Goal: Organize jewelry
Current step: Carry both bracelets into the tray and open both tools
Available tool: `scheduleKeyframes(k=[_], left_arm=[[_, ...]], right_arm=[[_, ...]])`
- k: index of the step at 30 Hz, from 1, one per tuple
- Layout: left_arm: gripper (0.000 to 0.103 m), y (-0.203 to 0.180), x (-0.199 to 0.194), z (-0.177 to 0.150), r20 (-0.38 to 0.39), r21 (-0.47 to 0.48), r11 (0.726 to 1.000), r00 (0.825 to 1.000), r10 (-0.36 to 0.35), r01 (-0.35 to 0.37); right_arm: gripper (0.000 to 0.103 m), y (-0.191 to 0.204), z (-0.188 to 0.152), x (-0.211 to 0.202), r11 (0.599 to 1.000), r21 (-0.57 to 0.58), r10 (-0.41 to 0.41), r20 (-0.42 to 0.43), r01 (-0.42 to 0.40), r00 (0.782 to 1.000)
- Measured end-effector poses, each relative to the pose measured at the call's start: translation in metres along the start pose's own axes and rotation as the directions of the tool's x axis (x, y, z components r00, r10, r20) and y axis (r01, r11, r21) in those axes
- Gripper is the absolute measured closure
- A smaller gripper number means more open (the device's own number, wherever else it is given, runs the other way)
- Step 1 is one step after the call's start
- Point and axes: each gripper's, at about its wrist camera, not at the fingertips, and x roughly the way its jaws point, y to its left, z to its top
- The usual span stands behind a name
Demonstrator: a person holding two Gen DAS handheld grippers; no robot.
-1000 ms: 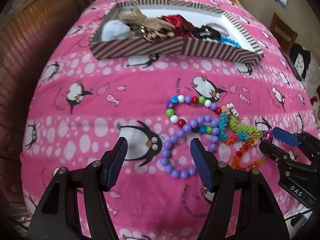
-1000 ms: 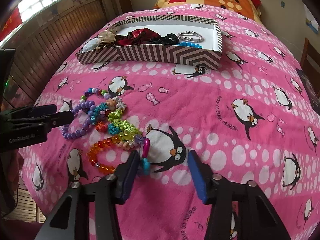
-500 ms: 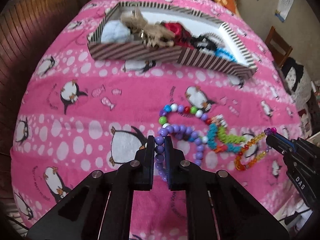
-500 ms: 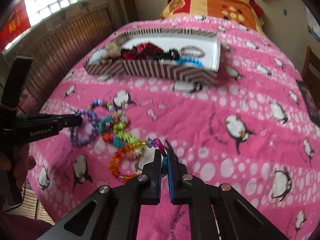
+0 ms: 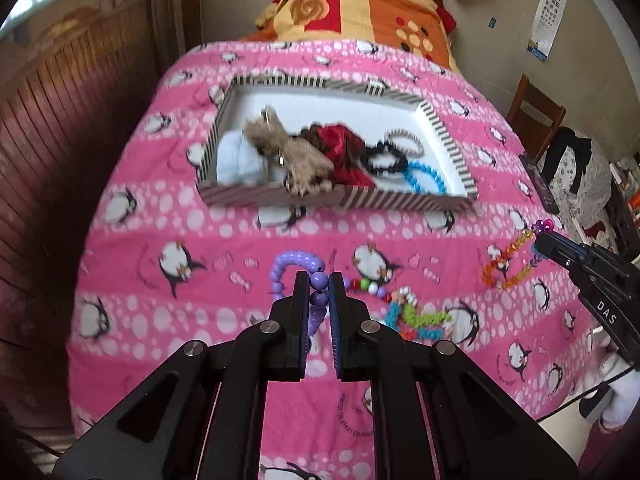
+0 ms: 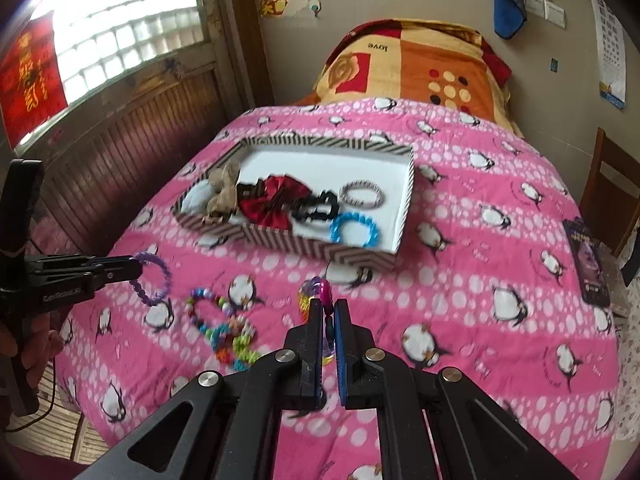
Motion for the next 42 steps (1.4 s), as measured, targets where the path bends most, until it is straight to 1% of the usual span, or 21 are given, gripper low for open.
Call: scheduleKeyframes(k=[6,11,17,25,28,32,34,38,42], left_arm=[[0.095,-0.010,-0.010,0.032,0.053,0.038,0.999,0.999,-0.004,0.002],[0.095,-0.024,-0.002,0.061,0.074,0.079,0.997,0.997,0.001,-0.007],[0.095,-0.035,0.028,0.102,0.063,0.099,0.995,0.998,0.018,-0.024],[0.095,-0.039,0.079,0.158,0.047,0.121,0.990,0.997,0.066,-0.072],[0.095,-0.033,0.105,0.178,0.028,0.110,0.990,0.996,0.084,-0.087],[0.095,-0.023,0.138,0.195,-0.005,0.094,0.989,0.994,0.112,-0.111],[0.095,-0.015,0.153,0.201,-0.024,0.085,0.988,0.991,0.128,-0.126],[0.095,0.009,0.183,0.208,-0.076,0.042,0.986,0.984,0.162,-0.159],[0.095,0.032,0.202,0.209,-0.111,-0.012,0.981,0.975,0.192,-0.195]], right_arm=[[0.098,-0.004,0.026,0.002,1.000,-0.016,-0.010,0.016,0.010,1.000],[0.098,-0.010,0.052,0.017,1.000,-0.027,-0.013,0.009,0.013,1.000],[0.098,-0.017,0.084,0.050,0.999,-0.034,0.004,-0.011,-0.005,1.000],[0.098,-0.018,0.132,0.105,0.997,-0.058,0.047,-0.041,-0.049,0.998],[0.098,-0.019,0.145,0.129,0.996,-0.064,0.064,-0.060,-0.067,0.996],[0.098,-0.027,0.159,0.168,0.993,-0.028,0.113,-0.098,-0.116,0.989],[0.098,-0.030,0.163,0.183,0.992,-0.021,0.120,-0.115,-0.123,0.986],[0.098,-0.045,0.170,0.221,0.994,0.006,0.110,-0.160,-0.110,0.981],[0.098,-0.065,0.171,0.246,0.997,0.038,0.075,-0.185,-0.069,0.980]])
